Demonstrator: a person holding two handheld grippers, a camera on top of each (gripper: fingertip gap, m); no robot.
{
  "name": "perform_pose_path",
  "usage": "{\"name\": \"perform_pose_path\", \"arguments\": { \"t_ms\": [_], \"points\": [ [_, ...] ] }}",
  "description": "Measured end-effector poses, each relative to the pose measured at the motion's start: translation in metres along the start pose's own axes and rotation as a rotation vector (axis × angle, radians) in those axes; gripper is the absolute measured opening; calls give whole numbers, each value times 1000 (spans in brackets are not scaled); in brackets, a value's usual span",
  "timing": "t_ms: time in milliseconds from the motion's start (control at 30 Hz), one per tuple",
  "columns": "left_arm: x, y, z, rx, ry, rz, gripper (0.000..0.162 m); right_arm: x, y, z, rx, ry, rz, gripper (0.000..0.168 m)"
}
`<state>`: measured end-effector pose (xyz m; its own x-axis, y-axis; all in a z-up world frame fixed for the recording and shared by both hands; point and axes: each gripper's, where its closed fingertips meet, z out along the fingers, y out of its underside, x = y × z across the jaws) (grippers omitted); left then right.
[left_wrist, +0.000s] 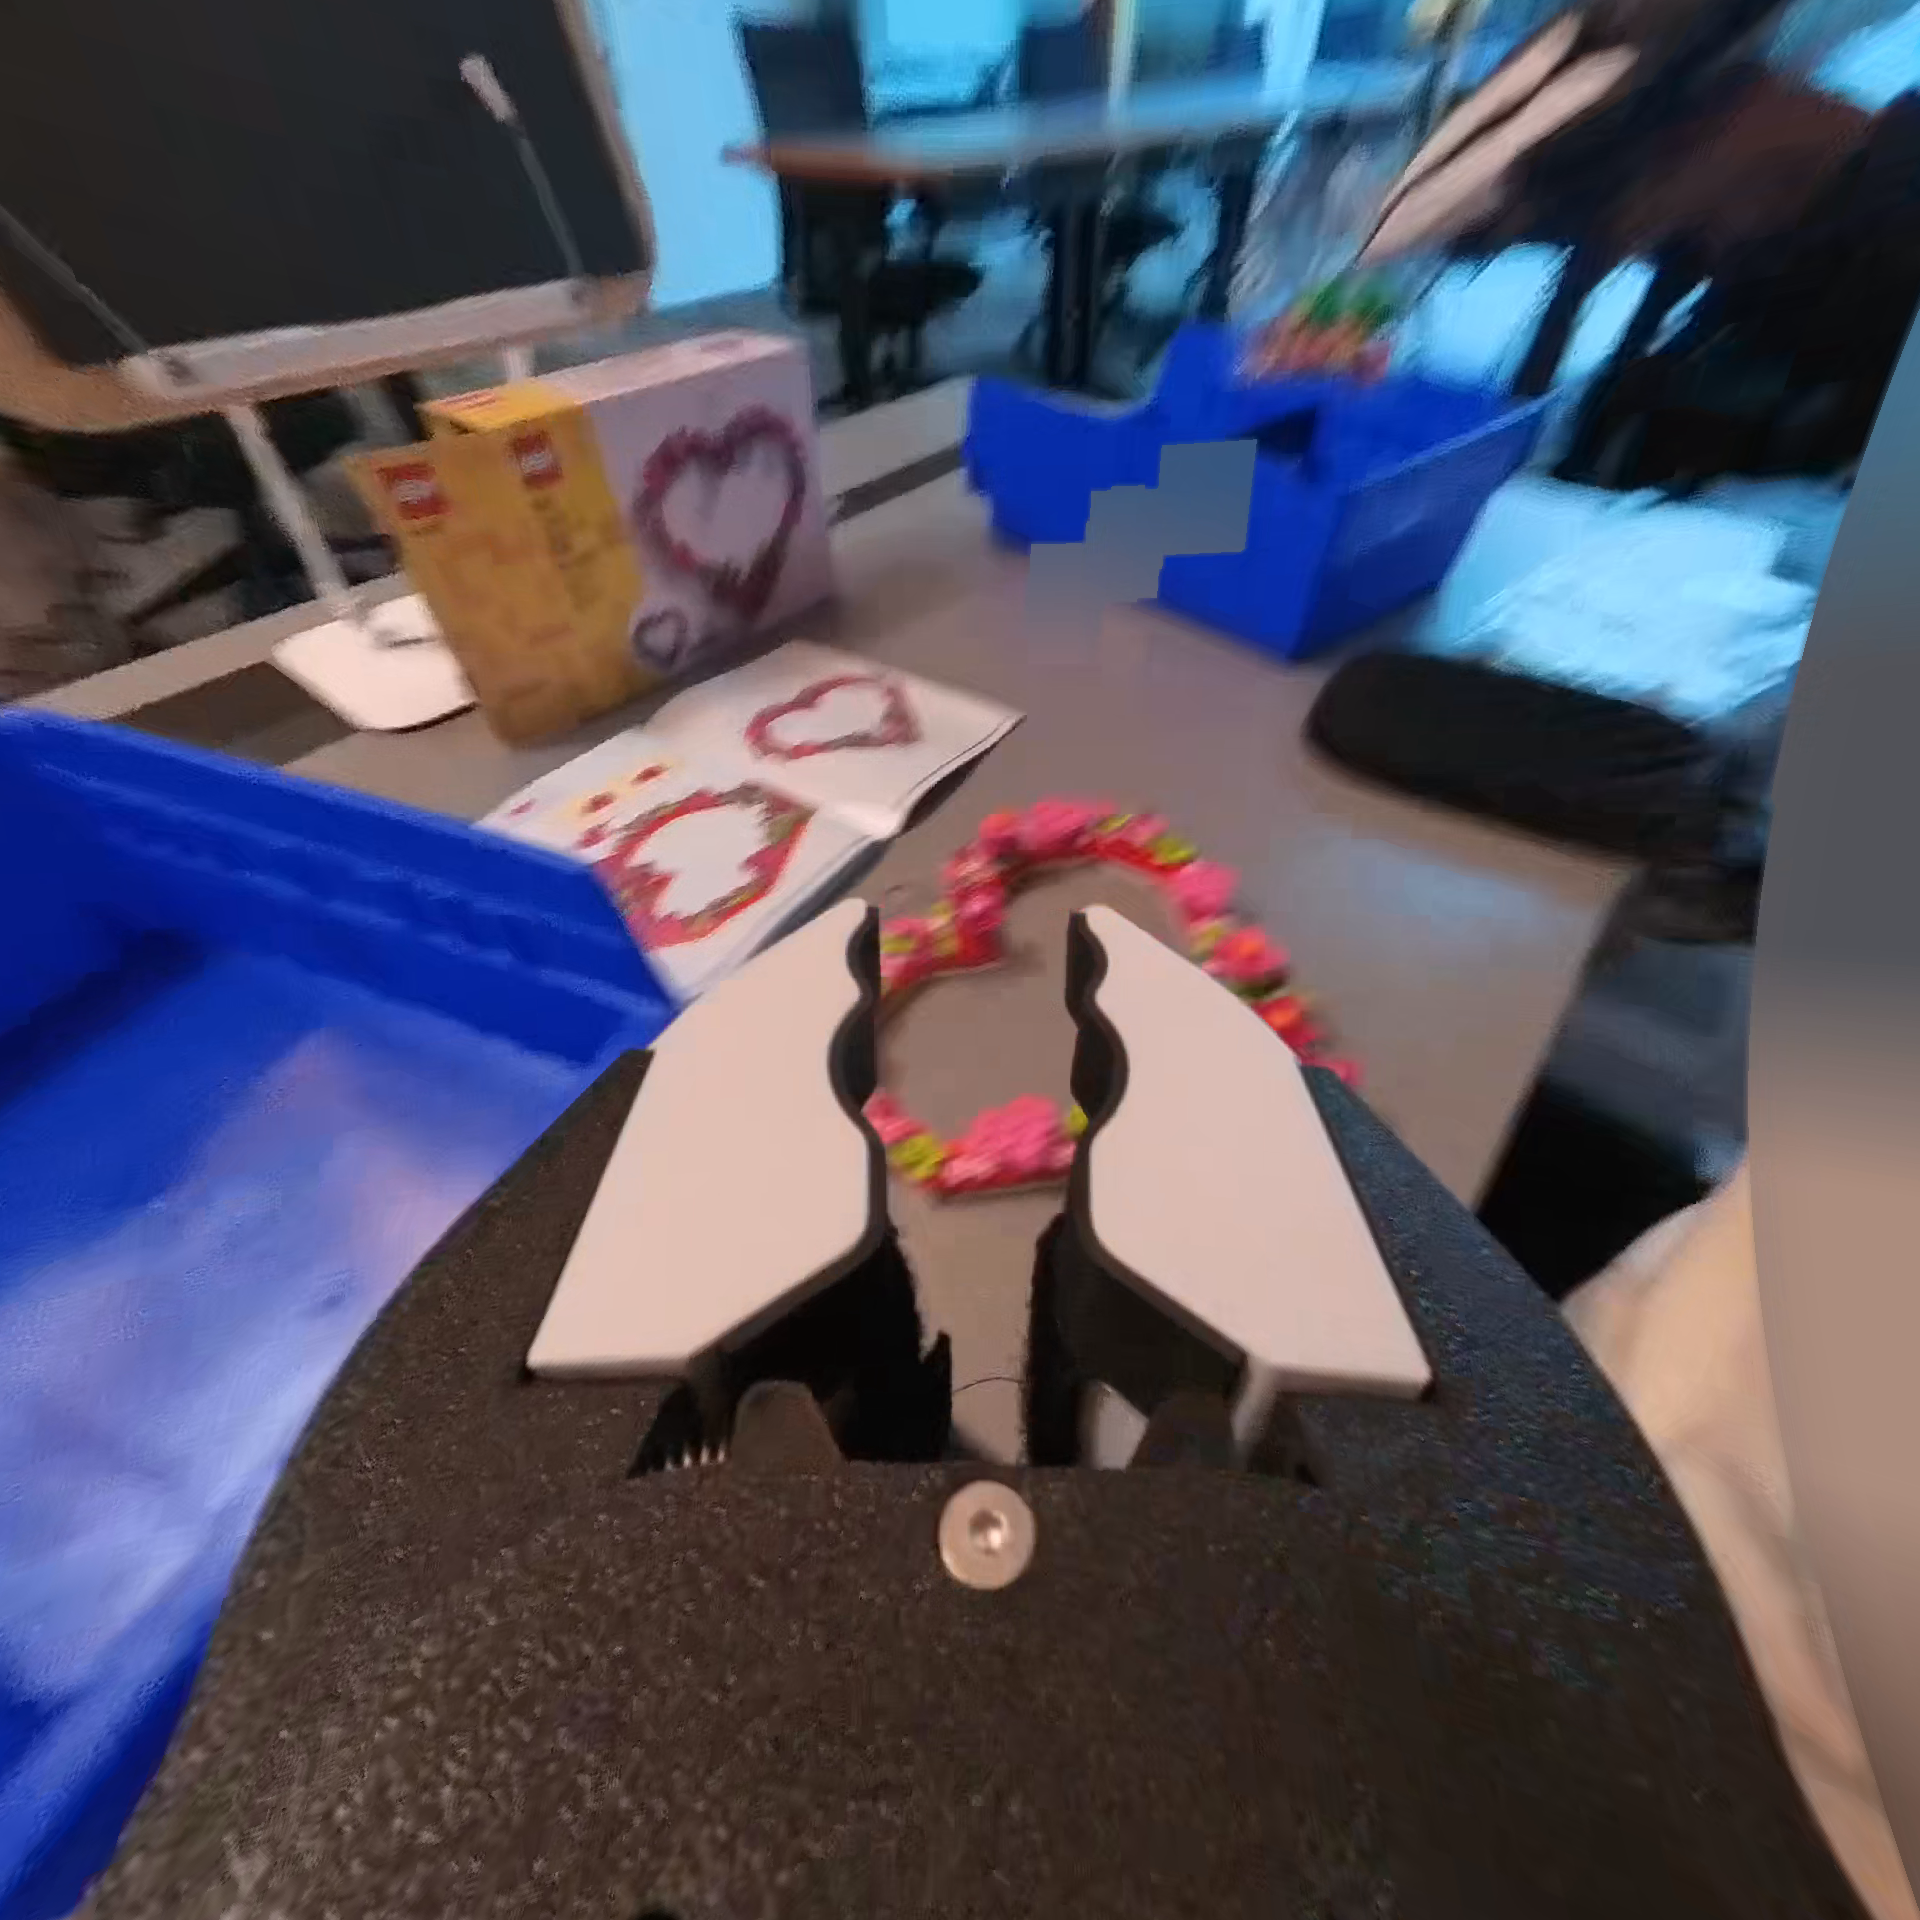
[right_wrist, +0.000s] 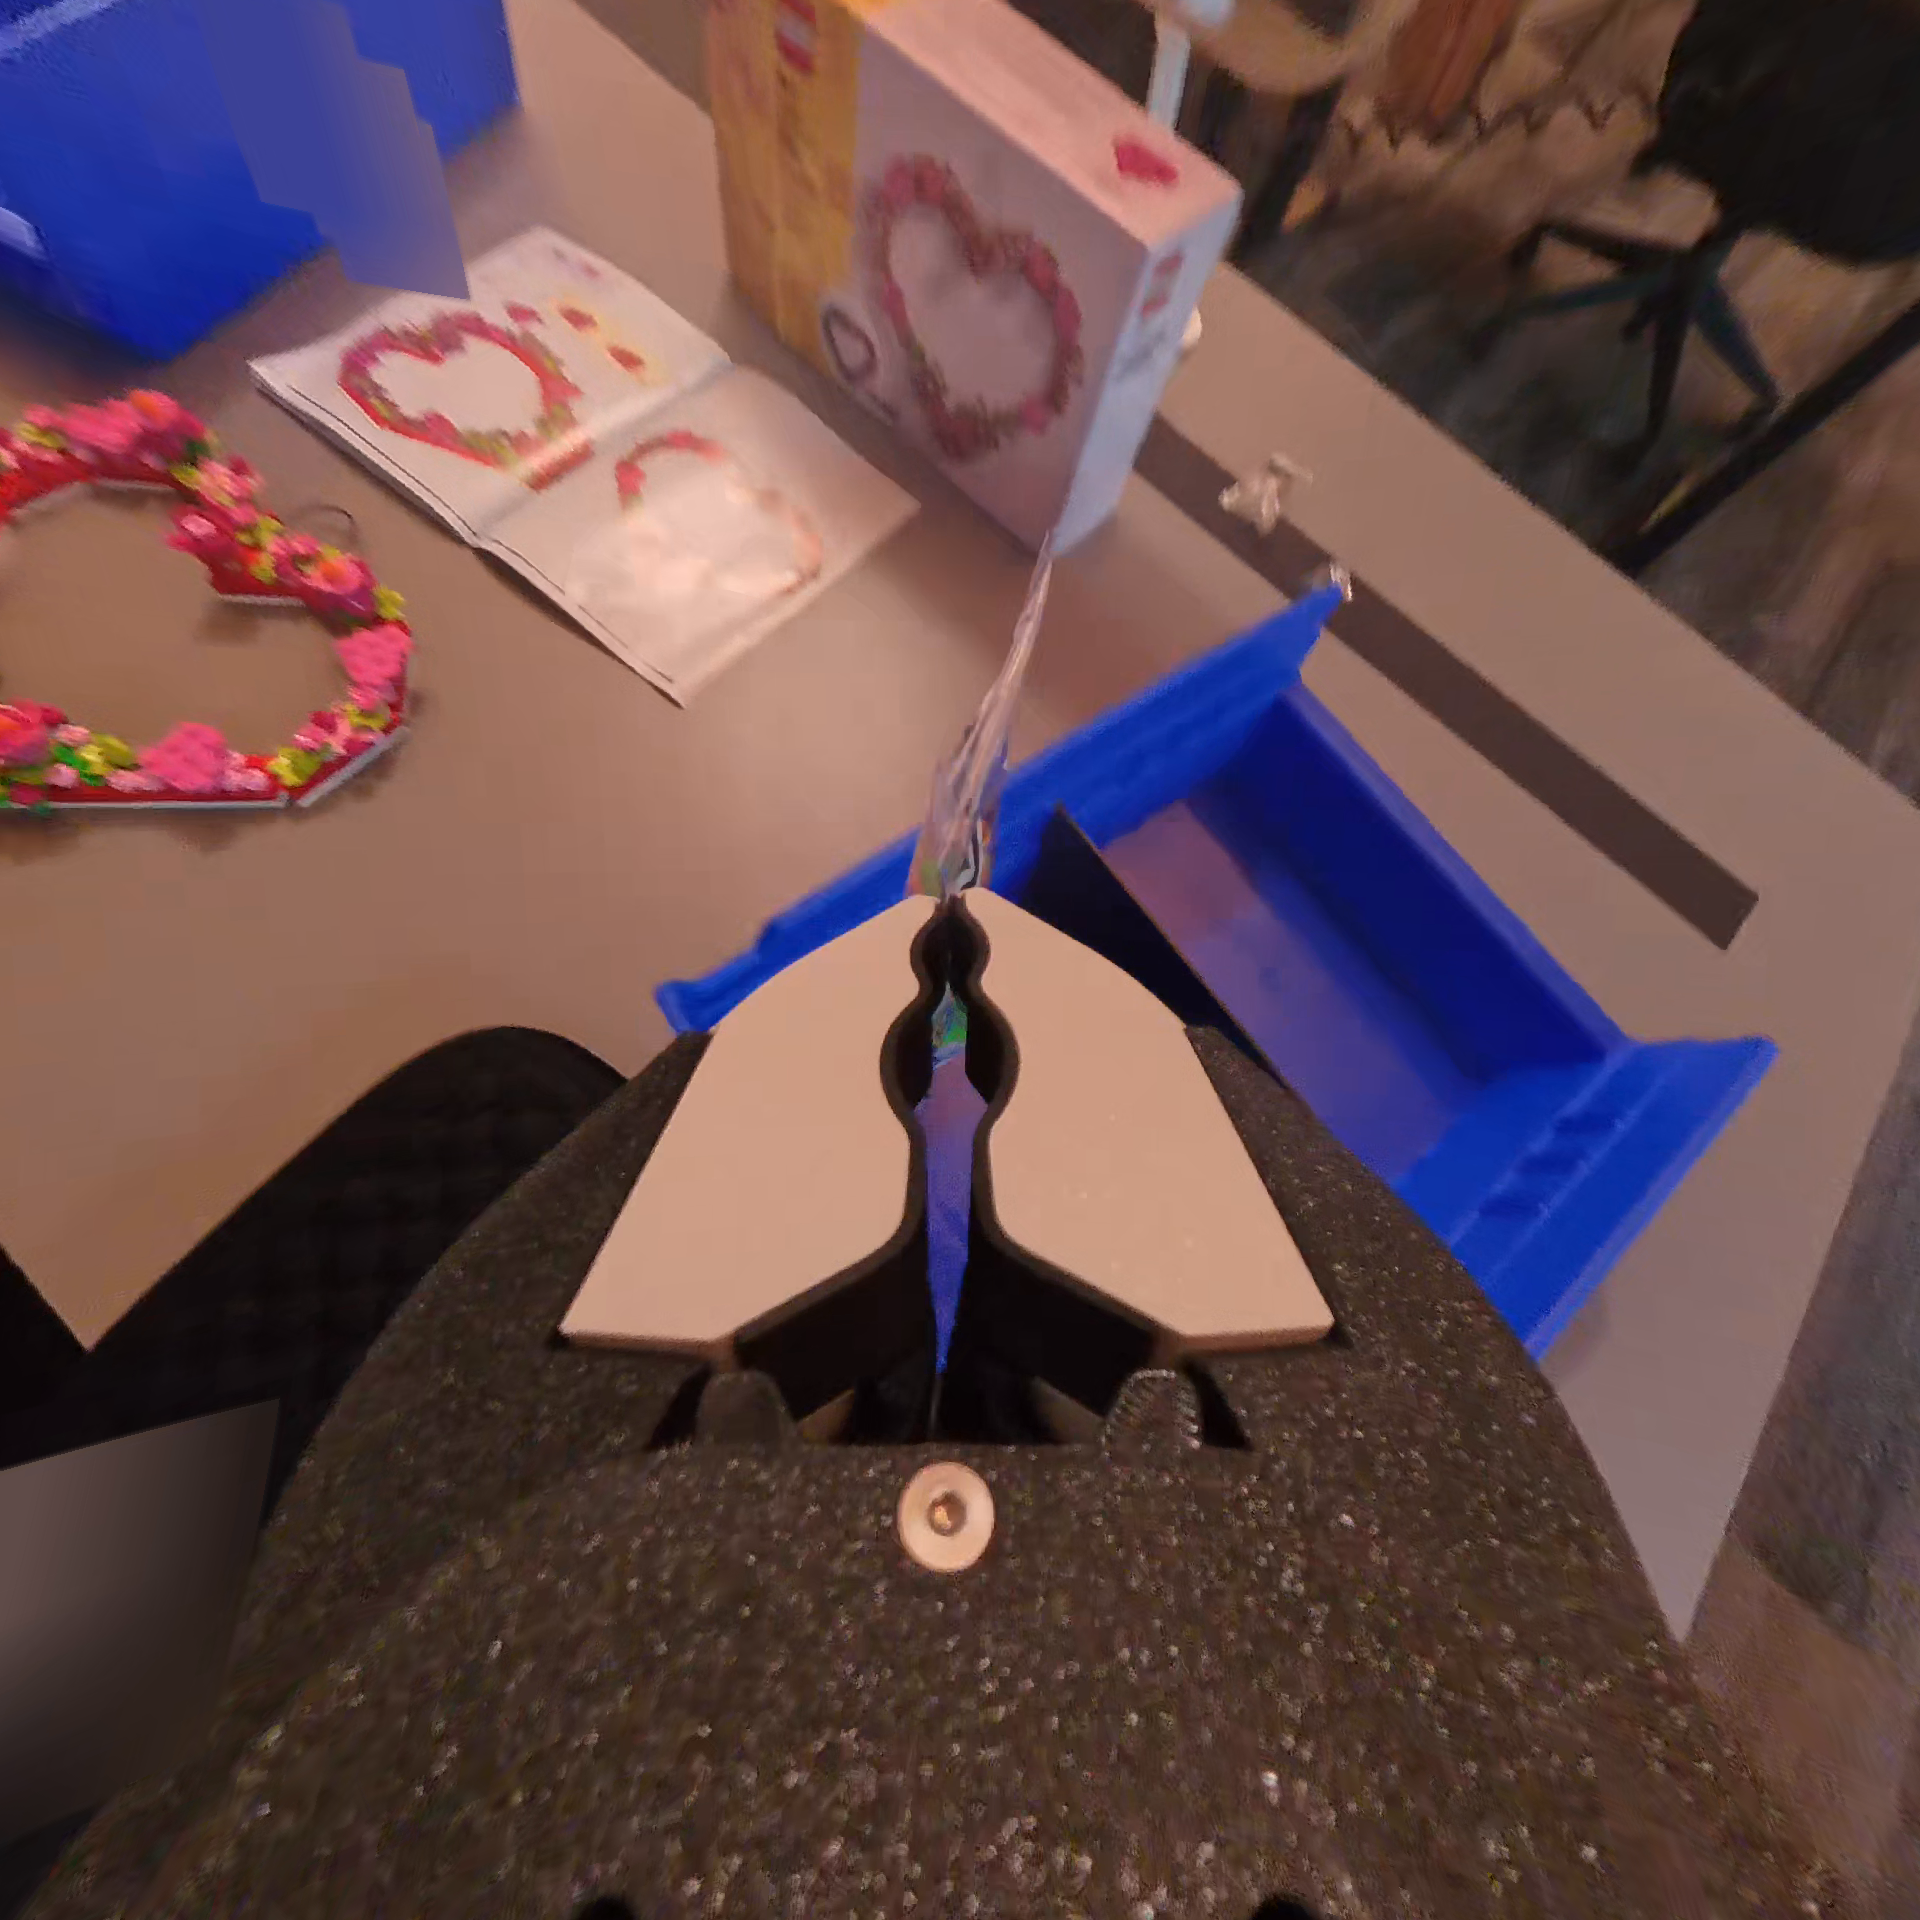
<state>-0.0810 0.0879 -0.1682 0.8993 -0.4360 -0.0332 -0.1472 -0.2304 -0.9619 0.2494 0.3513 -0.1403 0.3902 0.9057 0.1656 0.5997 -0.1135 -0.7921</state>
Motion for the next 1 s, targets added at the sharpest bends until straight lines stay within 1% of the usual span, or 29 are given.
{"name": "perform_pose_path", "arguments": {
  "t_ms": [33, 100, 167, 200, 300, 467, 533, 600, 700, 800, 900, 967, 1000],
  "points": [
    [-14, 0, -5, -34, -73, 56, 34, -7, -8, -2, 30, -8, -13, 0],
    [-44, 0, -15, -77, -206, 156, 35, -25, -26, -8, 97, -49, -35, 0],
    [-60, 11, -18, -173, -239, 189, 36, -45, -41, -12, 149, -98, -58, 0],
    [-61, 16, -16, -202, -218, 183, 36, -54, -47, -13, 155, -118, -73, 0],
    [-56, 23, -2, -193, -141, 142, 36, -74, -60, -18, 153, -144, -129, 0],
    [-63, 31, 18, -255, -139, 148, 34, -89, -72, -24, 132, -151, -175, 0],
    [-69, 34, 22, -277, -154, 151, 28, -96, -81, -22, 139, -164, -191, 0],
    [-65, 33, 20, -260, -135, 106, 21, -110, -93, -11, 135, -216, -213, 0],
    [-54, 24, 10, -148, -154, 30, 16, -137, -123, 22, 103, -296, -290, 0],
    [-42, 15, -3, 0, -189, -6, 13, -179, -170, 69, 105, -403, -388, 0],
    [-37, 16, -21, 76, -222, -51, 13, -230, -224, 134, 96, -501, -491, 0],
    [-35, 14, -35, 149, -221, -112, 13, -268, -257, 185, 75, -577, -557, 0],
    [-34, 13, -42, 192, -214, -133, 13, -284, -271, 215, 50, -589, -583, 0]
  ]
}}
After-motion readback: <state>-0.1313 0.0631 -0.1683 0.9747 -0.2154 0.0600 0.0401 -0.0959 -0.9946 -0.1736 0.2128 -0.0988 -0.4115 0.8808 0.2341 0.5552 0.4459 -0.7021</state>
